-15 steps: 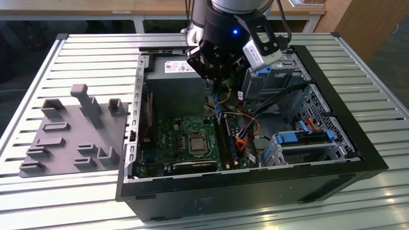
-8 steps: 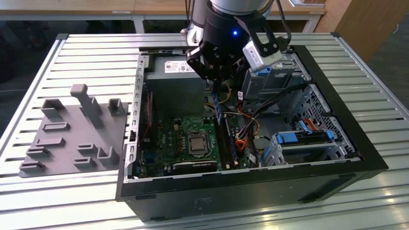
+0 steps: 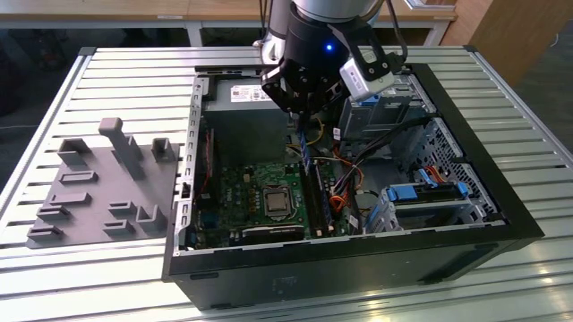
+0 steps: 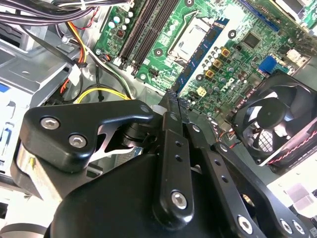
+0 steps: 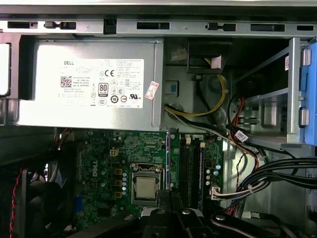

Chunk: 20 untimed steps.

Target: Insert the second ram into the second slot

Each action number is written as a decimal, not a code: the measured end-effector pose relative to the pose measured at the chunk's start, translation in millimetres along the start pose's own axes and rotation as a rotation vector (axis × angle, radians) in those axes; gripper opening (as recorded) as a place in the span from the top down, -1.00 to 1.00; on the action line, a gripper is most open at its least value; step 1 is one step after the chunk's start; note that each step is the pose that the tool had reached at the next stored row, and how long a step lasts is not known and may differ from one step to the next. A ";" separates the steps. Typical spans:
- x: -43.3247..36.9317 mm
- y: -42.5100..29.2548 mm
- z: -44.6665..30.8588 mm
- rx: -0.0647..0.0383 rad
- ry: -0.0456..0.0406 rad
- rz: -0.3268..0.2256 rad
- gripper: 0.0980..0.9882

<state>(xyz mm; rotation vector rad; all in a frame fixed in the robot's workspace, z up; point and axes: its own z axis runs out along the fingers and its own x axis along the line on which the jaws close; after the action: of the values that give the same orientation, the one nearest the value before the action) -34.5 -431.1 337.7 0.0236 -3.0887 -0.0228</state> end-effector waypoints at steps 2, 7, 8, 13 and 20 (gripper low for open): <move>0.0 0.0 0.2 0.000 0.0000 0.000 0.96; 0.0 0.0 0.6 0.000 0.0000 0.000 0.96; -0.7 -0.4 6.2 0.022 0.0003 0.001 0.96; -1.1 -0.7 13.9 0.022 -0.0007 0.001 0.96; -1.3 -1.1 17.0 0.022 -0.0016 0.001 0.96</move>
<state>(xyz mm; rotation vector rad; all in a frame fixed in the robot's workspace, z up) -34.0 -432.0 320.6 0.0228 -3.0905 0.0115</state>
